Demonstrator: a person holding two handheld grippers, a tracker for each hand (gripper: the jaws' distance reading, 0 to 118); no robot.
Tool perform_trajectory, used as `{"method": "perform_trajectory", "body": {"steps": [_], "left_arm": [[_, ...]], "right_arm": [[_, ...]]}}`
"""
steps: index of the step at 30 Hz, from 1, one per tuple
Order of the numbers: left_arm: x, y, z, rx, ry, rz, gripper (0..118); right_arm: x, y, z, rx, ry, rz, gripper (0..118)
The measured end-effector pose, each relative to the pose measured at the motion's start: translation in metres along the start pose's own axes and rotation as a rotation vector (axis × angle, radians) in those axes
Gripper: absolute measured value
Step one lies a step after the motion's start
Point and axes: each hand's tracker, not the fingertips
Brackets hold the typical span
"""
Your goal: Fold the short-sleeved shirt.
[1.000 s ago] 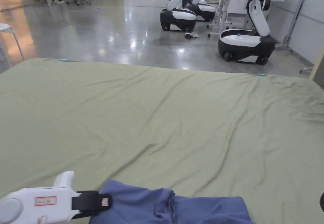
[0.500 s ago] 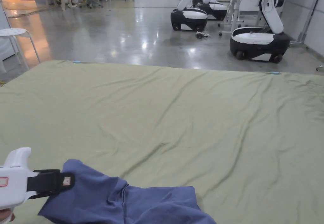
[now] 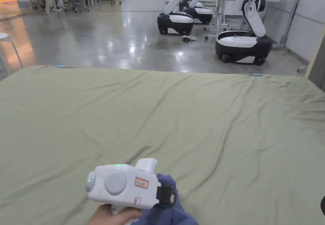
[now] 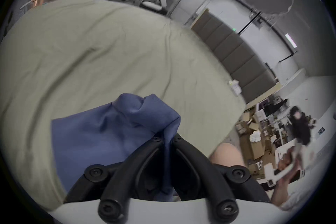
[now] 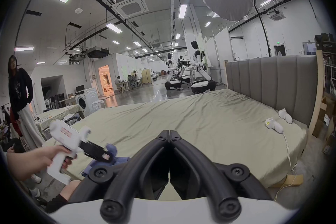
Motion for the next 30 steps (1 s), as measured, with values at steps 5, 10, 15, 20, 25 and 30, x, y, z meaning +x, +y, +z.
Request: {"method": "perform_trajectory", "body": {"steps": [5, 10, 15, 20, 25, 30], "left_arm": [[-0.012, -0.006, -0.024, -0.008, 0.036, 0.047, 5], [-0.005, -0.006, 0.044, 0.090, -0.148, 0.086, 106], [-0.004, -0.029, 0.141, 0.439, -0.308, 0.081, 118], [0.003, -0.036, 0.109, 0.336, 0.096, -0.185, 54], [-0.008, -0.044, 0.012, 0.137, 0.120, -0.090, 0], [0.050, -0.058, -0.017, 0.188, 0.112, -0.137, 0]], "right_arm": [[0.006, 0.004, 0.006, 0.019, -0.015, -0.004, 0], [0.007, 0.007, -0.001, 0.021, -0.009, -0.012, 0], [0.000, 0.002, -0.009, 0.011, 0.016, -0.013, 0], [-0.010, -0.004, -0.015, -0.014, 0.051, -0.022, 0], [-0.014, 0.003, -0.003, 0.013, 0.055, 0.004, 0], [-0.004, 0.007, 0.012, 0.015, 0.021, 0.006, 0]]}}
